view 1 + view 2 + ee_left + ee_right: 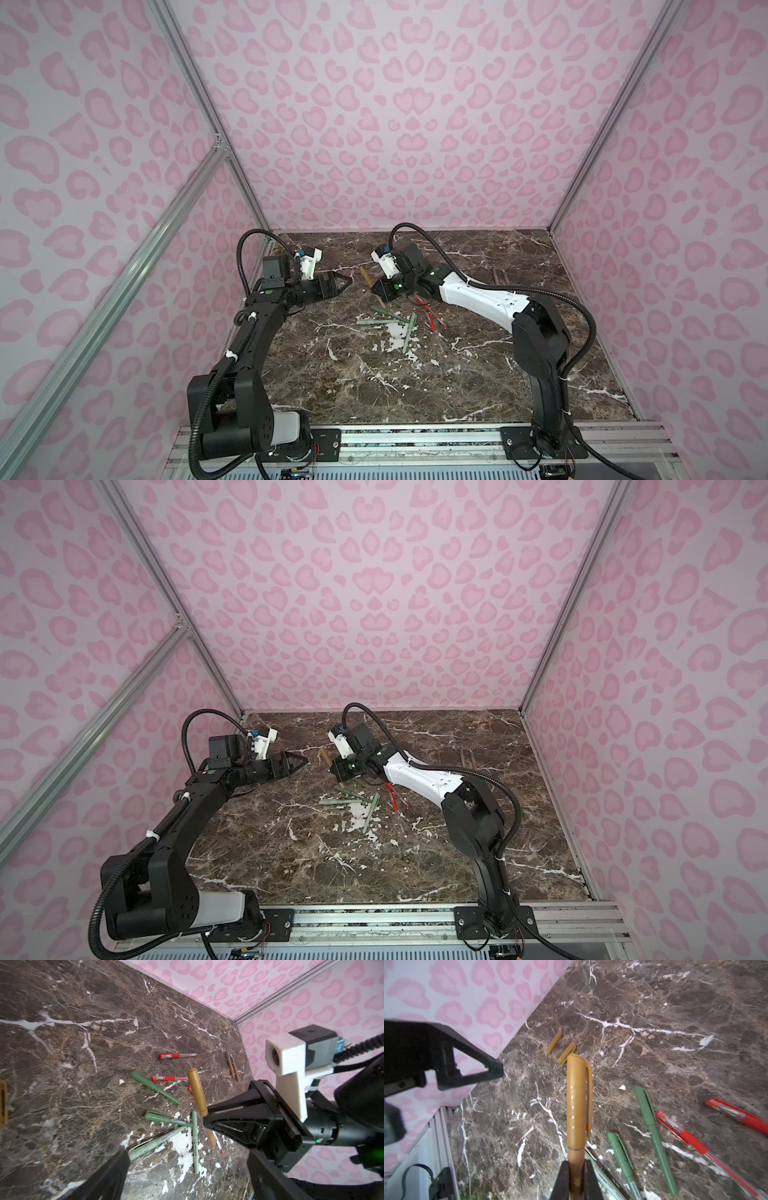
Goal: Open the pen caps
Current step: 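Lift the third tan marker and bring its cap toward the left gripper, then close the left gripper on the third tan marker's cap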
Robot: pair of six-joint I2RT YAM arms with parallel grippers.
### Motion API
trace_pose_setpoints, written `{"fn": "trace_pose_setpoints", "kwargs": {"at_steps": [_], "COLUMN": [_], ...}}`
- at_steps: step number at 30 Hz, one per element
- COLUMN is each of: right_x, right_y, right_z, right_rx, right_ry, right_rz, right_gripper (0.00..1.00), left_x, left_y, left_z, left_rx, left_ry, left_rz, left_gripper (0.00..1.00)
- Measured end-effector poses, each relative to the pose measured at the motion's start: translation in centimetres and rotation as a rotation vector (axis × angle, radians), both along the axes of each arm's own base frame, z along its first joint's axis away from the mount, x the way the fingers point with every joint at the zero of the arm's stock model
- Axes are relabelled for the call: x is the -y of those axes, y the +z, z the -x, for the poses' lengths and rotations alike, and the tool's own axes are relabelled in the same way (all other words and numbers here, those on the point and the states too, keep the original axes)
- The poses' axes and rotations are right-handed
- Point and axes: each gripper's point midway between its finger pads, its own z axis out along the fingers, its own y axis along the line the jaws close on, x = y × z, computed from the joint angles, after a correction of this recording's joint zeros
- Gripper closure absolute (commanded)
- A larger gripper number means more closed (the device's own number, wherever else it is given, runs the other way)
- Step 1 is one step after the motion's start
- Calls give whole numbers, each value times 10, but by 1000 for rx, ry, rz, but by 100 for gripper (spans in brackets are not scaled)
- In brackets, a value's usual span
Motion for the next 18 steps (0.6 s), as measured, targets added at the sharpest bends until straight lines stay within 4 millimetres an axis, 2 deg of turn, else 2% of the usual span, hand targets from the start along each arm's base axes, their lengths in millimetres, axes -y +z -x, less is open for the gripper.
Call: {"fn": "trace_pose_setpoints", "kwargs": {"at_steps": [9,18], "right_x": [-30,-48], "right_y": [22,18], "right_z": [16,28], "right_rx": [9,-8], "right_ry": [-9,14], "right_rz": [-131,-148], "right_gripper": [95,95], "left_x": [11,18], "left_y": [0,-4], "left_z": [-14,-18], "left_rx": [-46,-76], "left_ry": [-15,-28], "left_rz": [65,83], "left_gripper": [29,51]}}
